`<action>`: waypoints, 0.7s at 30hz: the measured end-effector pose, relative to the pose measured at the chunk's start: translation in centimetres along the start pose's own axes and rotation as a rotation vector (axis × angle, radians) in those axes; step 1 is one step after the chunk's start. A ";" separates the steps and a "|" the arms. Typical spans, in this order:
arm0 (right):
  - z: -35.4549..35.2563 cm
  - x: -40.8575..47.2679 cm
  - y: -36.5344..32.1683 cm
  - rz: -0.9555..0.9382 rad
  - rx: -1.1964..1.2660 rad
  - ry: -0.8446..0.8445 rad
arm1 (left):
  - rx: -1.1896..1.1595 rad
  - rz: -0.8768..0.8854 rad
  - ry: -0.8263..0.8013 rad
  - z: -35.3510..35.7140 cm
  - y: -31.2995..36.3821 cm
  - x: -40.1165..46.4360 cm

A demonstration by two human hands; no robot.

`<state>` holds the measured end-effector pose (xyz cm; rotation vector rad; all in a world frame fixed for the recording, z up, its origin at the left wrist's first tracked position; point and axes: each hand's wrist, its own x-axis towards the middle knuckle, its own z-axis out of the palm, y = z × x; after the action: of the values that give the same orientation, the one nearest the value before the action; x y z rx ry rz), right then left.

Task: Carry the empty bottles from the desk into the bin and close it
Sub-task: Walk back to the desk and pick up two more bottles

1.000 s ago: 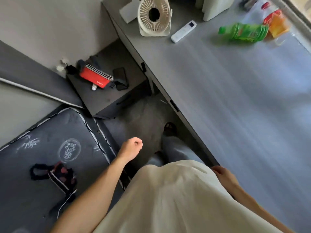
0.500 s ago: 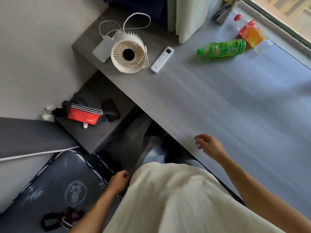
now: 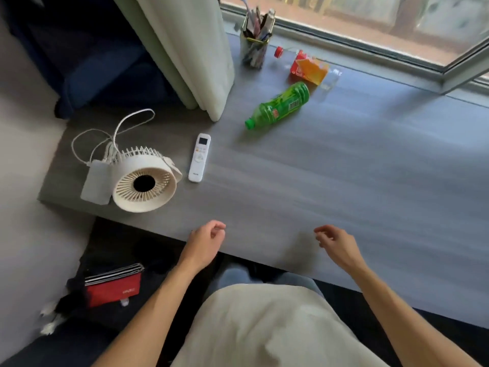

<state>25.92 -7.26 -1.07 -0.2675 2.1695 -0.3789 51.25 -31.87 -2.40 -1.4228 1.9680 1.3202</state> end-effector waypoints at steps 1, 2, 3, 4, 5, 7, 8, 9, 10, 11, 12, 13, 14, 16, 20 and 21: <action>-0.8 0.8 -0.9 0.000 0.030 0.041 | 0.013 0.059 0.012 -0.8 2.5 1.7; -1.7 1.9 -2.0 -0.007 0.059 0.082 | 0.025 0.116 0.031 -1.4 5.0 3.4; -2.7 3.2 -3.3 -0.026 0.076 0.124 | 0.034 0.165 0.050 -2.0 7.5 5.0; -3.7 4.6 -4.7 -0.060 0.079 0.165 | 0.042 0.203 0.068 -2.5 10.0 6.6; -4.9 6.2 -6.2 -0.102 0.073 0.204 | 0.054 0.235 0.090 -2.9 12.5 8.0; -7.4 9.5 -9.5 -0.189 0.058 0.264 | 0.092 0.307 0.140 -3.6 17.1 10.8; -8.7 11.1 -11.1 -0.228 0.048 0.293 | 0.114 0.347 0.164 -3.9 19.2 12.1; -10.1 12.7 -12.9 -0.264 0.038 0.323 | 0.141 0.381 0.188 -4.0 21.1 13.4; -11.3 14.2 -14.6 -0.297 0.029 0.354 | 0.172 0.406 0.211 -4.1 22.8 14.6; -12.5 15.8 -16.2 -0.329 0.019 0.388 | 0.203 0.424 0.237 -4.0 24.3 15.8; -13.6 17.3 -17.8 -0.362 0.003 0.423 | 0.233 0.441 0.267 -4.0 25.6 17.0; -14.4 18.8 -19.2 -0.397 -0.021 0.455 | 0.265 0.456 0.301 -3.8 26.8 18.1; -15.1 20.2 -20.6 -0.428 -0.047 0.483 | 0.300 0.472 0.337 -3.7 27.8 19.1; -16.3 23.0 -23.0 -0.473 -0.087 0.520 | 0.370 0.495 0.379 -3.3 29.2 21.0; -17.3 28.2 -25.9 -0.498 -0.265 0.446 | 0.475 0.506 0.344 -2.1 30.3 24.1; -17.4 29.3 -26.3 -0.490 -0.315 0.429 | 0.493 0.496 0.329 -1.7 30.4 24.7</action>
<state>-3.80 -38.22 -3.73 -0.9820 2.5723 -0.3895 14.46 -44.95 -5.53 -0.9908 2.7474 0.6951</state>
